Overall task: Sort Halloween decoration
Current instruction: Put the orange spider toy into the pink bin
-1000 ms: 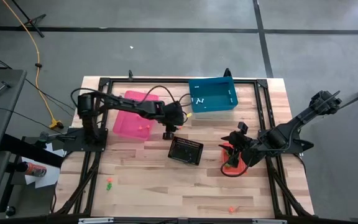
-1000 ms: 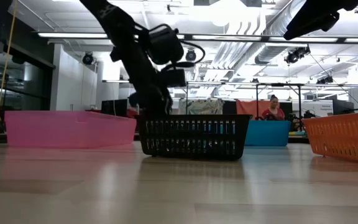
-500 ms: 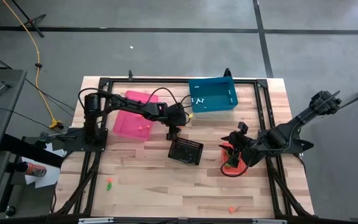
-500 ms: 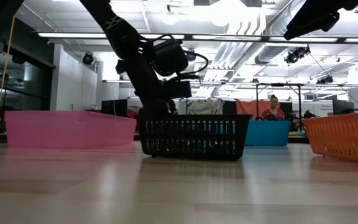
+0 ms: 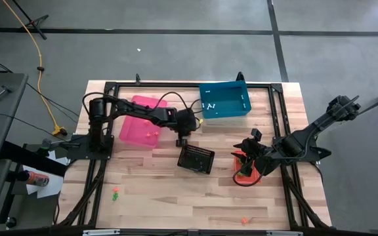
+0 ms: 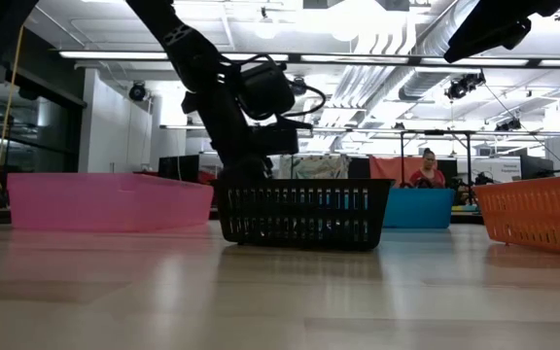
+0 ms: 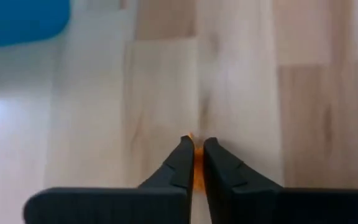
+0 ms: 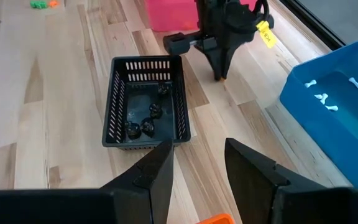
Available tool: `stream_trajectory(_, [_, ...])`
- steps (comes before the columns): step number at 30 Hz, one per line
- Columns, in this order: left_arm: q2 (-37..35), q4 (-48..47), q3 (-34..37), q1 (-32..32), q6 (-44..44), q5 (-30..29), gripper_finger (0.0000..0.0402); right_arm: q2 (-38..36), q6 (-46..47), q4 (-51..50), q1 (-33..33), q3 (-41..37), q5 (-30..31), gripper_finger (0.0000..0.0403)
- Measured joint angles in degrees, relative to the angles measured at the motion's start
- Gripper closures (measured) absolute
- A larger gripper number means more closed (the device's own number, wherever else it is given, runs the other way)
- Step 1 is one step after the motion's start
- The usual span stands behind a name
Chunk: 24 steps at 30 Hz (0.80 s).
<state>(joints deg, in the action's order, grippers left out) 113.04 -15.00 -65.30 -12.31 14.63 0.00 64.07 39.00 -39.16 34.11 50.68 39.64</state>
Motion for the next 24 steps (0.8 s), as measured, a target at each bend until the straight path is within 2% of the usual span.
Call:
stream_trajectory(6, [-3.9,-2.25,0.46,-0.09,1.59,-1.6,0.0401,0.0,0.13,-0.02,0.0,0.0,-0.02,0.0263])
stream_trajectory(14, [-13.89,-7.99,0.33,1.46,4.38,-2.84,0.0401,-0.02,0.11,-0.01,0.0,0.0,-0.44,0.0263])
stream_trajectory(20, [-22.58,-8.68,0.27,3.51,3.16,-2.85,0.0401,0.0,0.02,-0.03,0.0,0.0,-0.48,0.0263])
stream_trajectory(24, [-24.39,-9.7,0.22,3.79,1.21,-1.85,0.0401,0.0,0.02,0.13,0.0,0.0,-0.48,0.0263])
